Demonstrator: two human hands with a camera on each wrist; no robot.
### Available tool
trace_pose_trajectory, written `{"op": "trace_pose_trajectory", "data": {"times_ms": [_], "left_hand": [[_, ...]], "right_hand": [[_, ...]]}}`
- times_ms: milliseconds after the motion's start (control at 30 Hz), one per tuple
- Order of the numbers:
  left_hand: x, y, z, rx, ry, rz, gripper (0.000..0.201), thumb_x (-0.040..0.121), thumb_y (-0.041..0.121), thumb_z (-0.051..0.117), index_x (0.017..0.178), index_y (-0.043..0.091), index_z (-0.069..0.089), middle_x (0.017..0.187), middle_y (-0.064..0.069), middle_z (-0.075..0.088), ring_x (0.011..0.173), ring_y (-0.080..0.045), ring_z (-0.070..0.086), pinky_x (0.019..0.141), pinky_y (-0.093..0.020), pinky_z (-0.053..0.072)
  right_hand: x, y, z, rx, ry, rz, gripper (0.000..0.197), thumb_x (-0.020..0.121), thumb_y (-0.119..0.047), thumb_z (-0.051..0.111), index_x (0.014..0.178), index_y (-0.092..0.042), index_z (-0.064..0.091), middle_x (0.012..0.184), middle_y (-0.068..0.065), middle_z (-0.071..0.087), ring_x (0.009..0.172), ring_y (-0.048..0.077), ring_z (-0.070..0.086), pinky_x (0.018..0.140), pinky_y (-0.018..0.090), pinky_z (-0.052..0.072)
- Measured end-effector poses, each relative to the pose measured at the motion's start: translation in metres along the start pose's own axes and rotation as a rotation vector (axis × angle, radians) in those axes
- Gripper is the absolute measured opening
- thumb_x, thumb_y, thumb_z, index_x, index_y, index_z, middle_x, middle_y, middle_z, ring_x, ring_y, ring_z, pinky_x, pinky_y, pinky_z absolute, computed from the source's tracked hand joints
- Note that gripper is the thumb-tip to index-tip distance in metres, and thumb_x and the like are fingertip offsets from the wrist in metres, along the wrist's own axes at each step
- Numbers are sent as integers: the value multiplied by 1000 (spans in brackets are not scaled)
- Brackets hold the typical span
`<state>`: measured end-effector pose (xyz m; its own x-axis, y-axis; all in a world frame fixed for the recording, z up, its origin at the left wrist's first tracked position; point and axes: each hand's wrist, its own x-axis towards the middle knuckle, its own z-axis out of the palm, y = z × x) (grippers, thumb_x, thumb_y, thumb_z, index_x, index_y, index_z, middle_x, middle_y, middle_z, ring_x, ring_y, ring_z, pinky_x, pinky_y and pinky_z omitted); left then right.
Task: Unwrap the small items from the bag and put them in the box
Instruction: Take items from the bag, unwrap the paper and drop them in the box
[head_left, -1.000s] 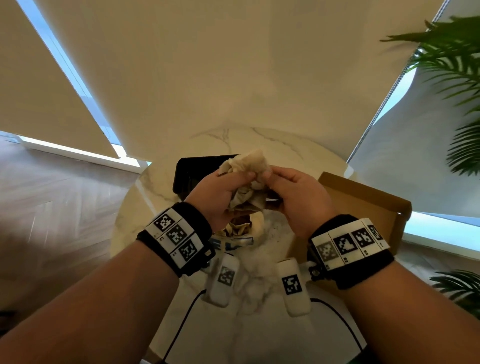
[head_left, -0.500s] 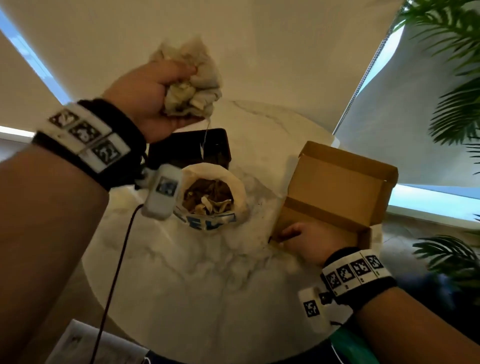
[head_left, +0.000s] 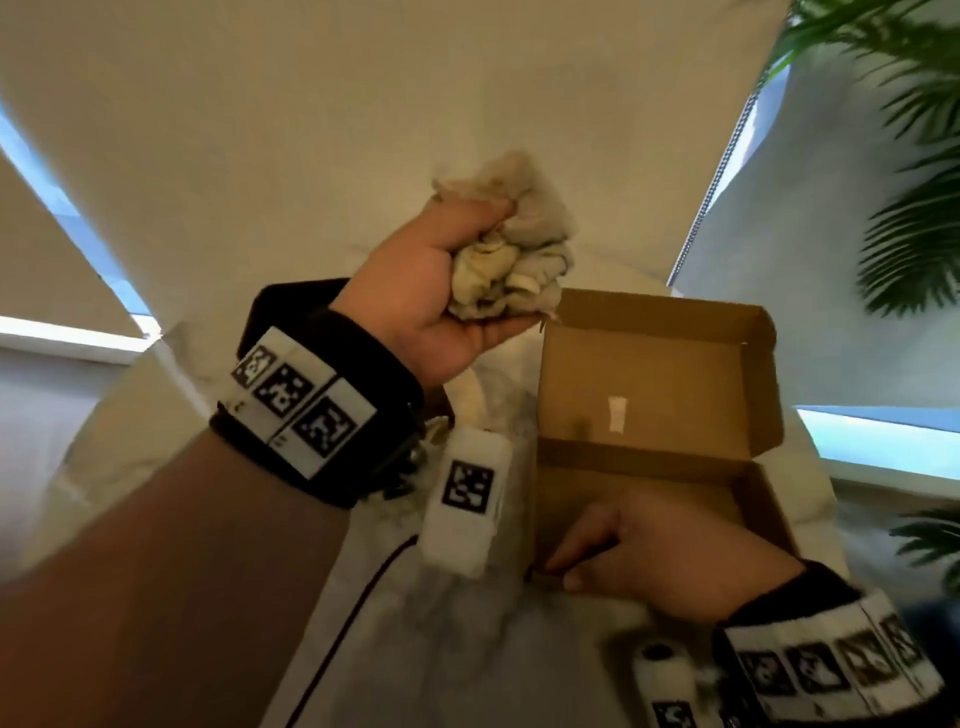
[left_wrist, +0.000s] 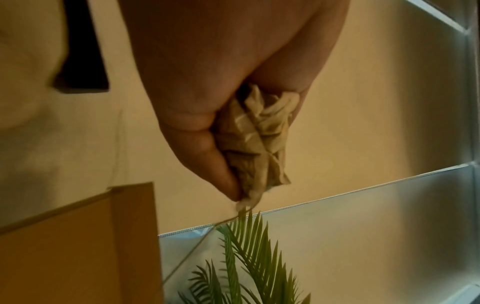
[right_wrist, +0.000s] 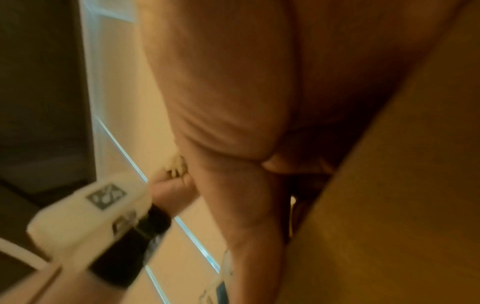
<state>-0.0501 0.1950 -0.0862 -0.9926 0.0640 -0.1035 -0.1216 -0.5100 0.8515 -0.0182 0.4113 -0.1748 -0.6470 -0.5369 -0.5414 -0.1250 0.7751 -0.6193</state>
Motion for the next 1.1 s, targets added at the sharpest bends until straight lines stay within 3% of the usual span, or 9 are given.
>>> {"op": "trace_pose_trajectory", "data": {"times_ms": [67, 167, 333, 533, 633, 767, 833, 933, 1100], "left_hand": [[-10, -25, -12, -14, 42, -6, 32, 102, 33, 52, 123, 14, 67, 104, -10, 74, 84, -23, 72, 74, -35, 62], [-29, -52, -28, -37, 30, 26, 28, 101, 34, 52, 109, 14, 70, 92, -8, 73, 73, -21, 71, 67, -31, 62], [-58, -80, -44, -174, 44, 140, 29, 102, 31, 51, 92, 14, 72, 85, -6, 72, 69, -18, 69, 64, -30, 58], [-71, -77, -52, -145, 45, 175, 25, 100, 32, 52, 99, 15, 70, 83, -5, 72, 68, -17, 68, 60, -29, 56], [-70, -79, -55, -67, 10, 155, 23, 101, 27, 51, 95, 15, 70, 79, -6, 71, 65, -18, 67, 64, -31, 54], [-63, -85, -61, 17, -25, 80, 25, 96, 24, 53, 96, 12, 75, 89, -9, 75, 73, -21, 71, 69, -32, 57], [-62, -88, -64, 27, -94, 64, 27, 89, 22, 57, 101, 7, 76, 95, -13, 75, 76, -23, 72, 68, -33, 59], [-62, -90, -62, 7, -187, 56, 42, 91, 22, 55, 123, -1, 66, 106, -18, 72, 86, -28, 72, 75, -36, 62], [-60, -94, -62, -12, -142, 5, 42, 95, 27, 55, 124, -1, 66, 112, -20, 71, 89, -30, 71, 80, -41, 60]], "right_hand": [[-10, -2, 4, -22, -32, 7, 13, 85, -31, 77, 91, -42, 79, 92, -27, 73, 87, -8, 66, 88, 22, 52], [-21, 0, 15, -85, -14, -82, 16, 83, -27, 78, 89, -41, 79, 92, -21, 75, 89, -2, 68, 96, 32, 52], [-25, 4, 25, 60, 171, -183, 10, 83, -22, 76, 81, -31, 80, 85, -7, 77, 77, 5, 70, 78, 24, 51], [-19, -15, 10, 503, 558, -425, 15, 90, -32, 68, 89, -19, 77, 74, 2, 66, 71, 20, 59, 65, 35, 47], [-6, -46, 10, 756, 562, -541, 20, 91, -26, 68, 105, -12, 70, 78, 3, 63, 67, 19, 56, 56, 32, 42], [22, -67, 16, 839, 586, -569, 34, 86, -28, 75, 115, -16, 64, 95, 7, 68, 61, 17, 55, 51, 30, 39], [36, -63, 20, 855, 565, -553, 32, 83, -30, 75, 111, -16, 68, 88, 4, 71, 59, 15, 54, 50, 28, 40], [45, -53, 22, 878, 531, -537, 8, 91, -22, 68, 96, -17, 70, 75, -1, 69, 55, 12, 51, 49, 25, 39], [45, -47, 26, 1002, 567, -517, 11, 96, -25, 61, 87, -19, 65, 79, 1, 71, 63, 14, 64, 47, 26, 41]]}}
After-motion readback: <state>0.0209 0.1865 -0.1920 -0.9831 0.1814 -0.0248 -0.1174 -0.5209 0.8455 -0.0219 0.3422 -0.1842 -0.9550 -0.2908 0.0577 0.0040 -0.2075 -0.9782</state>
